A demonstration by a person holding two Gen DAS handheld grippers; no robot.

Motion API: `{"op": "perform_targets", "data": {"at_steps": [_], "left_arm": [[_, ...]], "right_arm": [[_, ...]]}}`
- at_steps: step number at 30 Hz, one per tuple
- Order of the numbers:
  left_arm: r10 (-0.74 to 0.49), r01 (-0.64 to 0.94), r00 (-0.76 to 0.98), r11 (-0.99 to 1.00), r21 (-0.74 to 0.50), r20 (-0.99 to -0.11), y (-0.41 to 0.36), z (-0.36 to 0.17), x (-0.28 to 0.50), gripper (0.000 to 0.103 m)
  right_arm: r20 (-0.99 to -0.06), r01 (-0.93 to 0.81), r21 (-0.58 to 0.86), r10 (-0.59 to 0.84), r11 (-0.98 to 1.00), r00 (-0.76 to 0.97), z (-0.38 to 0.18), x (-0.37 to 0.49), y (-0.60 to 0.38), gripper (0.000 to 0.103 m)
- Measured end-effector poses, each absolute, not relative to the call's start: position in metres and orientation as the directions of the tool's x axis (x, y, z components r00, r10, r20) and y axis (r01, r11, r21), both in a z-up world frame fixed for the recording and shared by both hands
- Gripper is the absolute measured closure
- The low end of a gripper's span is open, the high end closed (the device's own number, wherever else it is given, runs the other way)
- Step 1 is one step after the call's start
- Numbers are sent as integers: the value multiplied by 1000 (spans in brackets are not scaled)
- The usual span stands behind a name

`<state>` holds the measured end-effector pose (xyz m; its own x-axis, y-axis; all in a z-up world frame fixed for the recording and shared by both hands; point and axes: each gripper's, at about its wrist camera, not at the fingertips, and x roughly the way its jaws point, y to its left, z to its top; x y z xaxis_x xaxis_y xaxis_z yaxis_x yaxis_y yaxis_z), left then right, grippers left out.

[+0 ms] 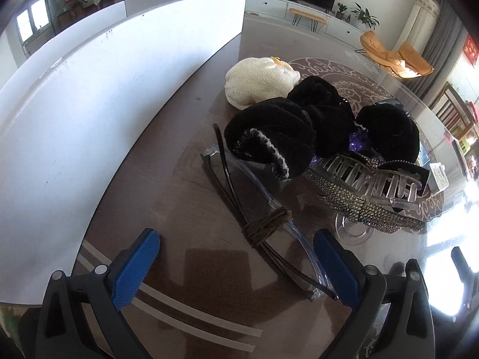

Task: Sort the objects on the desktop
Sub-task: 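Grasp the eyeglasses with the left tool while the right tool grasps the rhinestone claw clip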

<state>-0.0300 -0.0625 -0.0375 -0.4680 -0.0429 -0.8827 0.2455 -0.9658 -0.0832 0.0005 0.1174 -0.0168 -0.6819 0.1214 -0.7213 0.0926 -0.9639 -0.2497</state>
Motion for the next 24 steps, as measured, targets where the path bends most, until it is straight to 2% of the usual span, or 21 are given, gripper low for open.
{"op": "perform_targets", "data": {"at_steps": [3,6,7,9,10,13,14,15,16,17,19,21,23,24], "left_arm": [[-74,260,-465,-964,-56,-882,-78,-39,-18,0],[0,276,-469,-950,-146,-883,-93,-35,-21,0],[-15,272,-450,-955,-121,-893,-92,-35,-26,0],[-102,215,-380,-976,19,-919,-75,-41,-37,0],[-88,182,-396,-983,16,-914,-69,-39,-38,0],[-58,129,-413,-992,5,-909,-56,-39,-36,1],[-56,113,-449,-994,6,-892,-53,-37,-31,16],[-57,102,-486,-995,8,-872,-53,-34,-25,39],[-53,98,-504,-995,4,-862,-54,-31,-20,53],[-47,91,-506,-996,1,-861,-55,-29,-18,77],[16,79,-512,-995,-66,-859,-64,-26,-15,77],[50,72,-524,-992,-102,-851,-73,-18,-9,77],[57,57,-540,-993,-103,-840,-75,-11,-1,77],[56,52,-544,-994,-100,-837,-75,-7,3,77]], "right_arm": [[-721,92,-251,122,-964,-682,-17,1,118,0],[-719,92,-256,126,-962,-684,-16,1,117,0],[-719,92,-254,125,-963,-683,-16,1,117,0],[-727,97,-235,109,-967,-678,-16,0,119,0],[-739,120,-200,69,-972,-670,-16,0,121,0],[-770,283,58,-223,-957,-598,-9,-2,128,0],[-757,327,114,-295,-938,-584,-4,0,129,0],[-744,361,129,-331,-924,-581,1,2,128,0],[-735,400,125,-355,-908,-577,5,4,124,0],[-733,451,116,-383,-885,-562,7,4,116,0],[-738,533,93,-417,-841,-530,8,3,98,4],[-752,607,57,-434,-793,-496,5,0,74,16],[-764,654,44,-447,-755,-465,0,-9,50,32],[-769,660,43,-446,-750,-457,-3,-17,39,33]]}}
